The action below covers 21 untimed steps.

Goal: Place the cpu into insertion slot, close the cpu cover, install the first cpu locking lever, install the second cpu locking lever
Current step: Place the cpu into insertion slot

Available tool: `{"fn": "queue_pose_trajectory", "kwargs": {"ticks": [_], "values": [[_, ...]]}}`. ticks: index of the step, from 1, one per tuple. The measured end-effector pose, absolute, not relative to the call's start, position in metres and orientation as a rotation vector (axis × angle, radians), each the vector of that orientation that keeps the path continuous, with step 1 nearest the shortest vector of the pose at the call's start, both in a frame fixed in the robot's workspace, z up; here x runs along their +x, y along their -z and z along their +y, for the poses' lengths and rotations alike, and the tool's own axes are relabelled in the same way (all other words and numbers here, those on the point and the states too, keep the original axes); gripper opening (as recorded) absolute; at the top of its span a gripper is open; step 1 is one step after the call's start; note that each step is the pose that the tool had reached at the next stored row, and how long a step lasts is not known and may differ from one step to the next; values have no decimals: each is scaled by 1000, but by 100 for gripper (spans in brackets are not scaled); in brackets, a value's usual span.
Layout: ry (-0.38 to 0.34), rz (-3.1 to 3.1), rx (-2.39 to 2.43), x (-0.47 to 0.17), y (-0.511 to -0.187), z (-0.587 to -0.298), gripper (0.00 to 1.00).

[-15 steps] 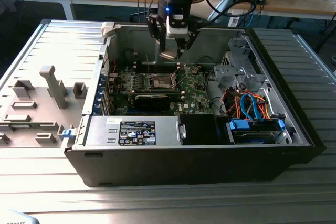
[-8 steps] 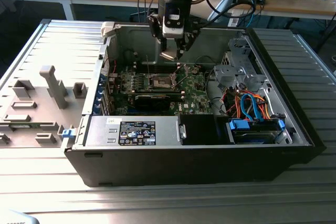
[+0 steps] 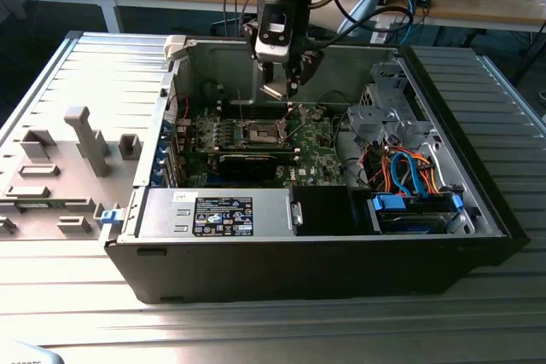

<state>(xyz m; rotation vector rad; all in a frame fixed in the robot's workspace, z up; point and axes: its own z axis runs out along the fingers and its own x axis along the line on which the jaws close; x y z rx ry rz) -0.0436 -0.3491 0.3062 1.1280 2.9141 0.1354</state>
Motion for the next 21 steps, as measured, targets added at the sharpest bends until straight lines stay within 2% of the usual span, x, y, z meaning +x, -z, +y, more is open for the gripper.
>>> {"fn": "queue_pose_trajectory", "kwargs": {"ticks": [21], "values": [[-133, 2849, 1272, -44, -305, -349, 54]]}}
